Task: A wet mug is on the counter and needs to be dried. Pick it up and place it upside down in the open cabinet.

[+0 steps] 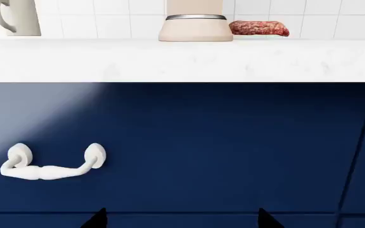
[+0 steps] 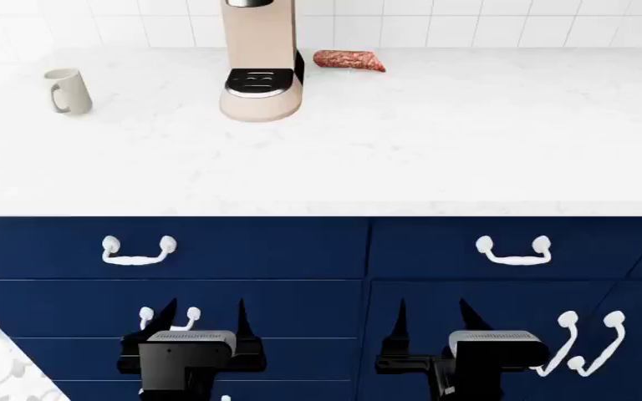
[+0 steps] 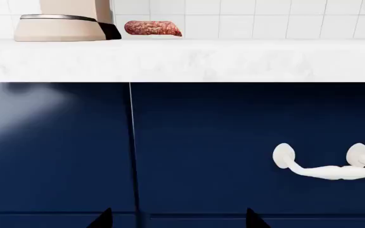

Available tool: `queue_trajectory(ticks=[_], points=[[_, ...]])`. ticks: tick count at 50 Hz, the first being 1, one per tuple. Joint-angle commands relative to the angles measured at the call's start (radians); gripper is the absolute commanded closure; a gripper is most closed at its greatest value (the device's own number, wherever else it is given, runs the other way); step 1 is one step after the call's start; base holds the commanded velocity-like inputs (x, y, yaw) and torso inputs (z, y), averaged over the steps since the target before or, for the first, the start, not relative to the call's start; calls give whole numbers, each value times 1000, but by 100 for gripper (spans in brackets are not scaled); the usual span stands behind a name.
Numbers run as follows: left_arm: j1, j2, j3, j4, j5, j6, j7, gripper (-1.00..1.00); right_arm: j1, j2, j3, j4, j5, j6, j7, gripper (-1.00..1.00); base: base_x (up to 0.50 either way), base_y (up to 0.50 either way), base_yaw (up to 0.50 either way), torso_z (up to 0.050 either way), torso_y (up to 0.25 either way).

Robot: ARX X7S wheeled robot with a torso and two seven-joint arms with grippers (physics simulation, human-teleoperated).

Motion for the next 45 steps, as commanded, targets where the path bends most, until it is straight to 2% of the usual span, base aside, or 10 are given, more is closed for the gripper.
queue_trajectory(ticks=[1,4,7,10,20,30,45], points=[[9,-15,15,48,-24,-14,-18,-100,0,16,-25,-53,2,50,26,-100,0,0,0,0,0],[19,-34,32,162,-41,-76,-21,-100,9,33,-58,-194,-21,176,42,-100,0,0,0,0,0],[10,-47,42,180,-38,-82,-30,-100,21,54,-88,-313,-60,263,49,-100,0,0,0,0,0],[13,-55,50,223,-41,-102,-40,-100,25,64,-98,-386,-59,321,43,-100,0,0,0,0,0],[-86,-93,56,448,-53,-320,-56,-100,99,97,-111,-540,-65,459,36,-100,0,0,0,0,0],[-163,-121,38,515,-57,-401,-81,-100,140,127,-76,-622,-60,496,50,-100,0,0,0,0,0],[-154,-139,26,513,-63,-380,-110,-100,141,146,-42,-618,-52,461,86,-100,0,0,0,0,0]])
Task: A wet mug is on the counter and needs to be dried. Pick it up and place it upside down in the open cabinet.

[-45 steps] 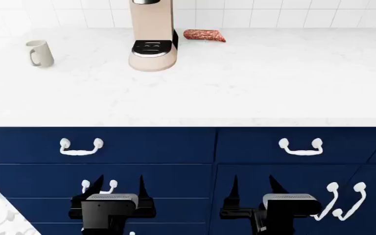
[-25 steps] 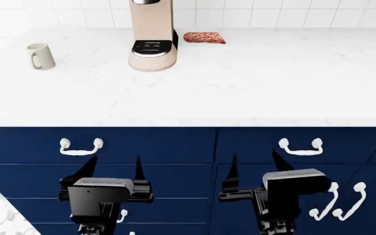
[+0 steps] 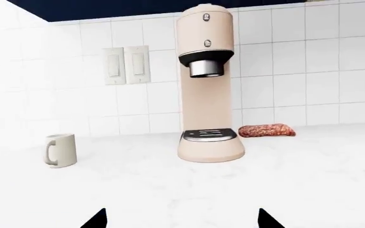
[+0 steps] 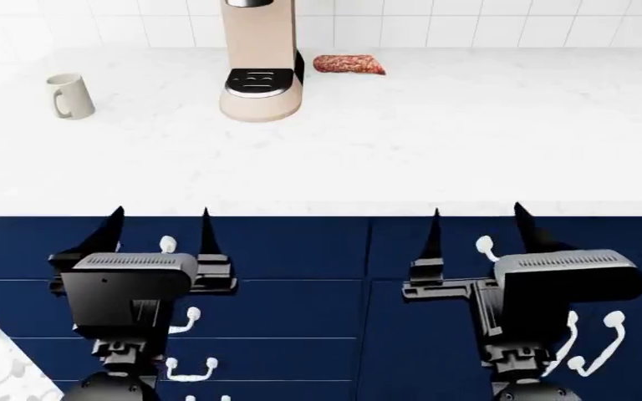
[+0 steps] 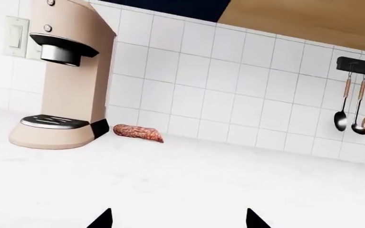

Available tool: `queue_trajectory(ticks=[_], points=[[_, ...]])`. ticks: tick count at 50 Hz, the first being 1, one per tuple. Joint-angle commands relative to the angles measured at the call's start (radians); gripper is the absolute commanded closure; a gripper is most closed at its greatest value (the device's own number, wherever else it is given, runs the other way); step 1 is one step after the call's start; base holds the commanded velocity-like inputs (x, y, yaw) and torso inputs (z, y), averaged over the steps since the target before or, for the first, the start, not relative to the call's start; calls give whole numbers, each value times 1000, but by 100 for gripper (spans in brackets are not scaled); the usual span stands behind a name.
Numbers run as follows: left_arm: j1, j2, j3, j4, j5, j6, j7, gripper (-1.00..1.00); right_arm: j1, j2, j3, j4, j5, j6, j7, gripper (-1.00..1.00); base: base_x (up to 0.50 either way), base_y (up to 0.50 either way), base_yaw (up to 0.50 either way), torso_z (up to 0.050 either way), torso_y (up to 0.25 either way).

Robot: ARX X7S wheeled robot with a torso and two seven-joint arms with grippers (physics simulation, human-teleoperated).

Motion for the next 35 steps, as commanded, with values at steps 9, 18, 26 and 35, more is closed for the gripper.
queue_trajectory(ticks=[9,18,26,35], points=[[0,-28,8,5,-6,10,-21,-100,10,21,12,-13,3,-8,37,-100,0,228,0,0,0],[2,-35,12,-4,-13,21,-27,-100,9,23,7,-7,8,-10,49,-100,0,438,0,0,0],[-5,-41,17,0,-15,8,-35,-100,16,28,-1,-17,12,9,54,-100,0,438,0,40,0],[-2,-51,18,-8,-21,17,-39,-100,18,31,-6,-11,17,3,63,-100,0,438,0,50,0]])
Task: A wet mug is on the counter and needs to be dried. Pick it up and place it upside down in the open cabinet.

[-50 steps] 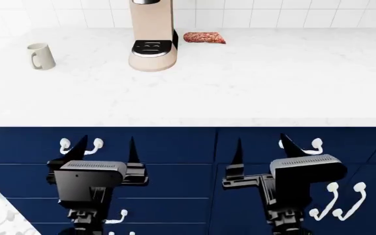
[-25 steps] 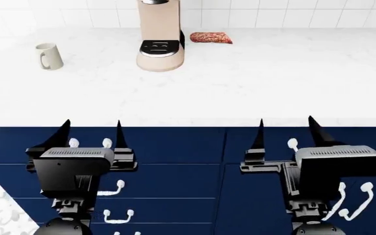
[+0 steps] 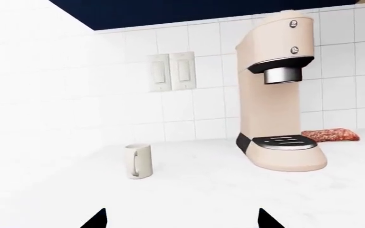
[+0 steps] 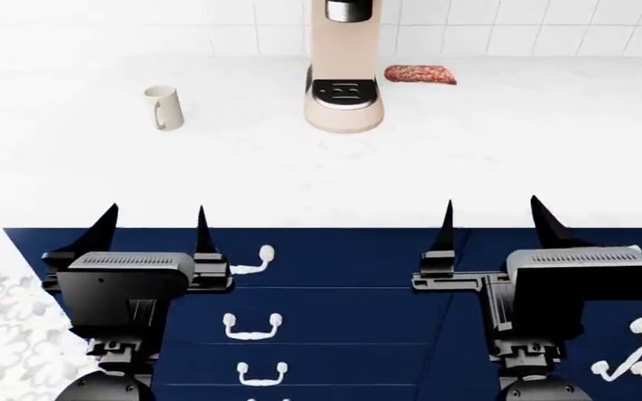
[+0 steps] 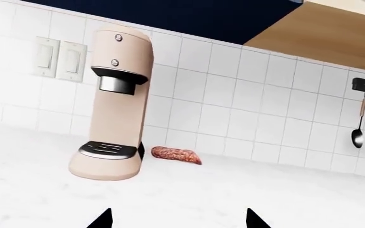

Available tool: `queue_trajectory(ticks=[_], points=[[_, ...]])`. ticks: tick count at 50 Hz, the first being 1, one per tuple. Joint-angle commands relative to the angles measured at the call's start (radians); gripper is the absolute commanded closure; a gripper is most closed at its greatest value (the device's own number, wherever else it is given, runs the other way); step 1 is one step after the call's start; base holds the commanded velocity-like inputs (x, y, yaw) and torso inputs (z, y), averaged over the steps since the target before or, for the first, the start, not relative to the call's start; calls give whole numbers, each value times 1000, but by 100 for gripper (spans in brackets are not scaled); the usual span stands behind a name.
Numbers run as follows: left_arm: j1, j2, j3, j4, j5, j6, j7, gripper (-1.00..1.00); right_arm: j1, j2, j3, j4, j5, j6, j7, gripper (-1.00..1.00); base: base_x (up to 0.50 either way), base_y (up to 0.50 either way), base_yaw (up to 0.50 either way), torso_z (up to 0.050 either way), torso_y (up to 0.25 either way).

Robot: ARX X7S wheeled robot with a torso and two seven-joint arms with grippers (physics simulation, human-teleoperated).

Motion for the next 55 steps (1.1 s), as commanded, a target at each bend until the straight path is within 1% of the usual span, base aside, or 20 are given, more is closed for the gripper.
queue_trajectory(ticks=[1,3,21,30,34,42,47,55], points=[[2,-12,1,-5,-7,5,-7,-100,3,5,-6,0,7,1,12,-100,0,438,0,50,0],[3,-13,1,-6,-10,8,-9,-100,2,6,-5,-3,9,2,14,-100,0,438,0,50,0],[14,-27,11,-10,-14,19,-19,-100,-5,10,-22,0,31,-26,23,-100,247,430,0,0,0],[17,-36,26,-14,-5,33,-25,-100,-4,14,-18,-8,43,-27,30,-100,296,303,0,0,0],[19,-42,32,-26,-2,55,-23,-100,-3,16,-19,-7,45,-26,35,-100,296,264,0,48,-6],[21,-42,29,-26,-22,59,-22,-100,-1,16,-17,-5,58,-19,41,-100,297,20,0,50,-51],[18,-41,26,-28,-26,42,-31,-100,-1,17,-18,-4,64,-17,44,-100,297,-252,0,44,-39],[19,-43,24,-28,-30,38,-41,-100,-4,23,-24,-3,65,-24,50,-100,328,-88,0,2,0]])
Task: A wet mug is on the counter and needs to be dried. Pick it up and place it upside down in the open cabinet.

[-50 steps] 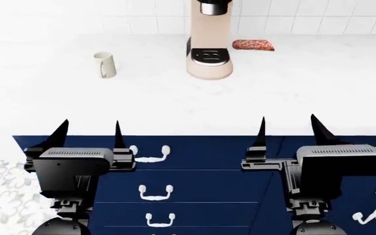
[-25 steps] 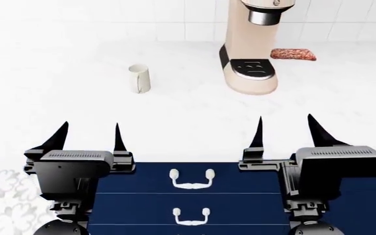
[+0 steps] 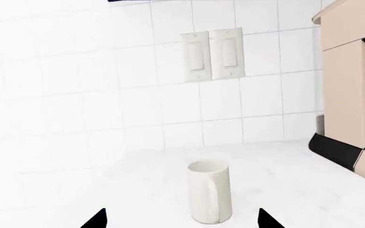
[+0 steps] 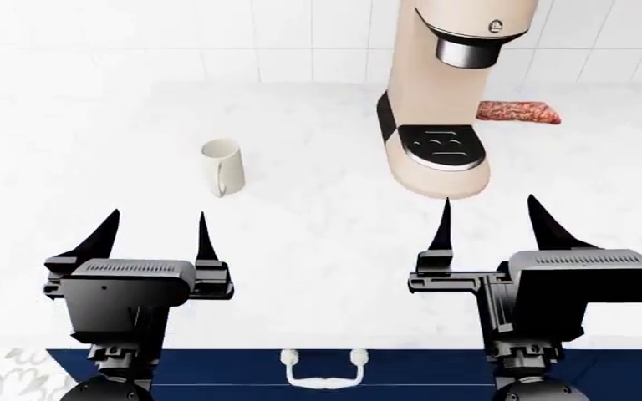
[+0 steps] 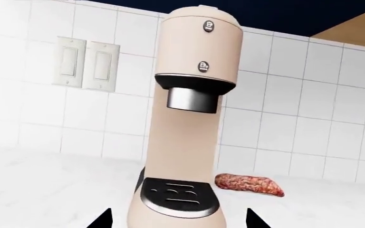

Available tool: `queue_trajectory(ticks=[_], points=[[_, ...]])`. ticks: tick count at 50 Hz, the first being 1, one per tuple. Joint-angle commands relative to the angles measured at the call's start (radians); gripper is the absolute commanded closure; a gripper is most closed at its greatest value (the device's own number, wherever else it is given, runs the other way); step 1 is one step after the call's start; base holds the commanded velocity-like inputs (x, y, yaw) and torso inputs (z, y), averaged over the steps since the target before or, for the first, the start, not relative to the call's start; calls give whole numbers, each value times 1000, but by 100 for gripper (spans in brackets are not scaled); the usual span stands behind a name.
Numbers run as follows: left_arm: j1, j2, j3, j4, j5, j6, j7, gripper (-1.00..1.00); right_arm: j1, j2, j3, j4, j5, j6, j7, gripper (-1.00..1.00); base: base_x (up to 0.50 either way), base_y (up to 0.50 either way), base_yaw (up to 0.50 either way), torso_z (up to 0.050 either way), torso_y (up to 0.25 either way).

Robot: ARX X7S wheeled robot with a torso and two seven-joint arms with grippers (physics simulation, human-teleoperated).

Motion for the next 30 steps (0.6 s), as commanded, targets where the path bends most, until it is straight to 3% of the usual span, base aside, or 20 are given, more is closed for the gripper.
queue_trajectory(ticks=[1,30], points=[[0,-3,-1,-5,-7,-4,-12,-100,-2,6,-6,2,7,-4,8,-100,324,0,0,0,0],[-3,-18,8,5,-18,-18,-31,-100,4,24,-25,-14,20,8,23,-100,312,0,0,0,0]])
